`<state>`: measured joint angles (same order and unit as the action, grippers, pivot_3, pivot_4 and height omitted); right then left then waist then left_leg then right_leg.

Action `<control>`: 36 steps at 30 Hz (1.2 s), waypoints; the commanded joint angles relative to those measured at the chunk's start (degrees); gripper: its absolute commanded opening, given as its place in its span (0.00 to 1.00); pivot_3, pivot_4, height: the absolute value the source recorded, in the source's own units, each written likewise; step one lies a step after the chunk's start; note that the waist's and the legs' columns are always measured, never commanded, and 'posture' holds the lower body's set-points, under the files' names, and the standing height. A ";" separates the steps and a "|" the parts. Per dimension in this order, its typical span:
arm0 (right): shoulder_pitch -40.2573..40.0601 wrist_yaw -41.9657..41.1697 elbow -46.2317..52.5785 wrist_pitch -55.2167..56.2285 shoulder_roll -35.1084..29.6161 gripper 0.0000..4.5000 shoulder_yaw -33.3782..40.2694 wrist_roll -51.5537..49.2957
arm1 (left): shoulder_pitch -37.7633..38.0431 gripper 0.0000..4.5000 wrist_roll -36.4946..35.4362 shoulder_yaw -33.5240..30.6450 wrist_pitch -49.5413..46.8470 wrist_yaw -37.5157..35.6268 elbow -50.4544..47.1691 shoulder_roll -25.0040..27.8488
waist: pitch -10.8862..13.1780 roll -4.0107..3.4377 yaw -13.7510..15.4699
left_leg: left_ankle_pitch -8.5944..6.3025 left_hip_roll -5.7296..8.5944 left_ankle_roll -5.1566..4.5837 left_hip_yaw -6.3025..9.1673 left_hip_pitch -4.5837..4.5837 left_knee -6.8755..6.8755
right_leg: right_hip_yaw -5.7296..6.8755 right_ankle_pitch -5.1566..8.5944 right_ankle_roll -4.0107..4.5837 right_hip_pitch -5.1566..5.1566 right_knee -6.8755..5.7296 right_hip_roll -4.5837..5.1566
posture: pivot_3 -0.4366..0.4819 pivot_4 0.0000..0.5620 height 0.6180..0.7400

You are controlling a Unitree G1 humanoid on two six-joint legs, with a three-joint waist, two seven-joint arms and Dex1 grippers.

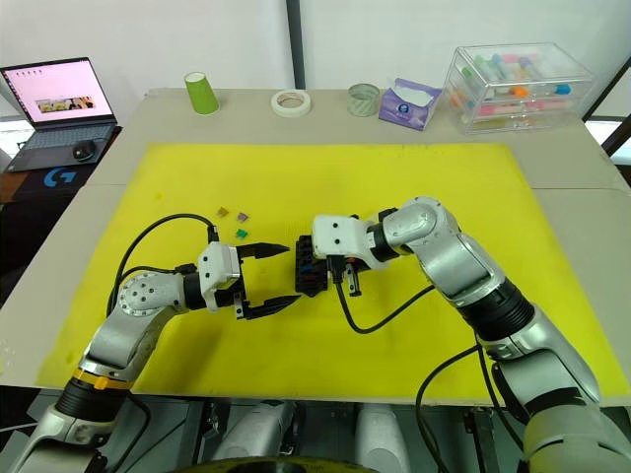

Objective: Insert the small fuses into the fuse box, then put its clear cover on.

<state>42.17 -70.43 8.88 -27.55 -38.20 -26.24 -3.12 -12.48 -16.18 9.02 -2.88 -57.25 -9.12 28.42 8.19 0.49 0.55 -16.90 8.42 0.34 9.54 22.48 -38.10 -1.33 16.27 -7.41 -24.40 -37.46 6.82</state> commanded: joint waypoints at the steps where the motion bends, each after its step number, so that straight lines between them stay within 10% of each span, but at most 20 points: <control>1: 1.31 -0.58 0.05 -0.21 0.07 0.00 -0.33 0.87 | -0.24 0.99 0.24 0.14 0.95 0.22 -1.67 0.11 | 0.00 0.00 0.00 | 0.00 0.00 0.00 0.00 0.00 0.00 | 0.00 0.00 0.00 0.00 0.00 0.00 | 0.48 0.27 1.00; 25: 1.72 -0.65 0.36 -2.80 1.18 0.00 -0.53 1.17 | -0.91 0.99 0.60 0.40 1.26 0.50 -1.25 -0.08 | 0.00 0.00 -0.05 | 0.00 0.00 0.00 0.00 0.00 0.00 | 0.00 0.00 0.00 0.00 -0.01 0.00 | 0.48 0.27 1.00; 30: 1.40 -0.97 0.87 -2.35 1.20 0.30 -0.31 0.76 | -0.80 1.00 0.56 0.36 1.28 0.51 -1.36 -0.05 | 0.00 0.00 -0.04 | 0.00 0.00 0.00 0.00 0.00 0.00 | 0.00 0.00 0.00 0.00 -0.01 0.00 | 0.48 0.27 1.00; 36: 1.50 -0.57 0.68 -2.24 1.57 0.30 0.23 0.43 | -0.85 1.00 0.62 0.38 1.38 0.47 -1.14 -0.06 | 0.00 0.00 -0.03 | 0.00 0.00 0.00 0.00 0.00 -0.01 | 0.00 0.00 0.00 0.00 -0.01 0.00 | 0.48 0.27 1.00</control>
<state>43.26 -71.16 8.75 -30.44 -37.12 -26.67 -2.40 -13.19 -15.48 9.85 -2.86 -57.02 -9.12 28.32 8.19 0.50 0.52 -16.90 8.43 0.34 9.54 22.48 -38.11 -1.33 16.27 -7.41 -24.39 -37.47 6.82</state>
